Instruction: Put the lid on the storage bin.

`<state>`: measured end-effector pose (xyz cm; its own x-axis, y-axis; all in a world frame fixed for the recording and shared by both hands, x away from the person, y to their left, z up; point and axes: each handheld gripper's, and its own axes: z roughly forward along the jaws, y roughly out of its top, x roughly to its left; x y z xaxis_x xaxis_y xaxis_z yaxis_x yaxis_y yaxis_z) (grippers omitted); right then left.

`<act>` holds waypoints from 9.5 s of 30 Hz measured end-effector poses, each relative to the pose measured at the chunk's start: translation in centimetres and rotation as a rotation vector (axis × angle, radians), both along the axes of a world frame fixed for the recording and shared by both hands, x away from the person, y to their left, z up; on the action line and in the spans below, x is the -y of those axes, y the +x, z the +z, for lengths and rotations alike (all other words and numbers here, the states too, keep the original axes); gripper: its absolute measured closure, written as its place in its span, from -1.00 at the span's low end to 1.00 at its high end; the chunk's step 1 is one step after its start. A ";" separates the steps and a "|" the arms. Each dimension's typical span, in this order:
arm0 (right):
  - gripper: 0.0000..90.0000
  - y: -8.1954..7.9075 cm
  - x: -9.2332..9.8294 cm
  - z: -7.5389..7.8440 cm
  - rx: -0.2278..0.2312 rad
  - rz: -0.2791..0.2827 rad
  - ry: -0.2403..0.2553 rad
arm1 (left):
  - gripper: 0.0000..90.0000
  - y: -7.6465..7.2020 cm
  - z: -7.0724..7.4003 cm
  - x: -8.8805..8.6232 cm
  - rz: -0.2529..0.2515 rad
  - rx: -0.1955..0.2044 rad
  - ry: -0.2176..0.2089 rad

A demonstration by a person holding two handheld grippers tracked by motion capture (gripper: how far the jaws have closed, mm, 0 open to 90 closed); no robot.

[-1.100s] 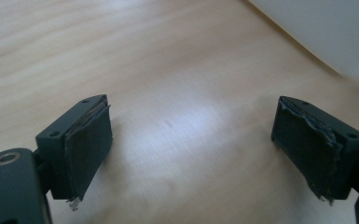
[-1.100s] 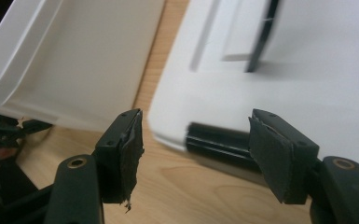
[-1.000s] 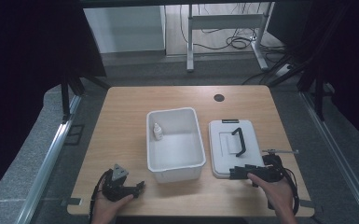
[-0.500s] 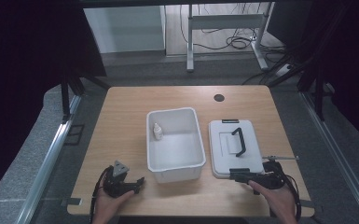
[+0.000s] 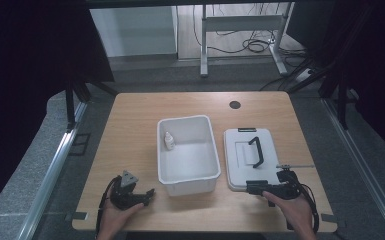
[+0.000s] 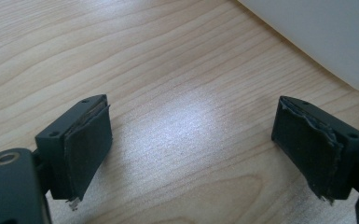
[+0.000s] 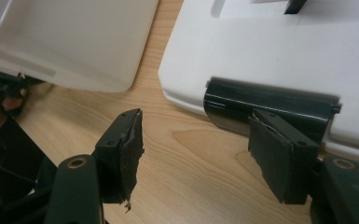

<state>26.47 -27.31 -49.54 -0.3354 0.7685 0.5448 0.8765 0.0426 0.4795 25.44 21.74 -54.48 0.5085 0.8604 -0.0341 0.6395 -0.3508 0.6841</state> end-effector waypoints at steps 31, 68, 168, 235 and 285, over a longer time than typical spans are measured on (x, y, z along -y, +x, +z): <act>-0.18 3.8 1.7 4.0 -0.043 -0.035 -0.023 | -0.73 0.2 0.0 -0.1 -0.007 0.000 0.001; 0.09 14.7 1.7 3.8 -0.248 -0.035 -0.171 | -0.73 0.4 0.0 -0.1 -0.016 0.001 0.002; 0.85 11.8 1.1 17.8 -0.164 -0.069 -0.037 | -0.73 0.4 0.0 -0.1 -0.013 0.001 0.002; 0.84 14.5 -12.5 17.0 -0.205 0.092 -0.037 | -0.73 0.4 0.0 -0.1 -0.015 -0.001 0.004; 0.83 14.4 -17.1 17.2 -0.201 0.165 -0.034 | -0.73 0.4 0.0 -0.1 -0.015 0.002 0.003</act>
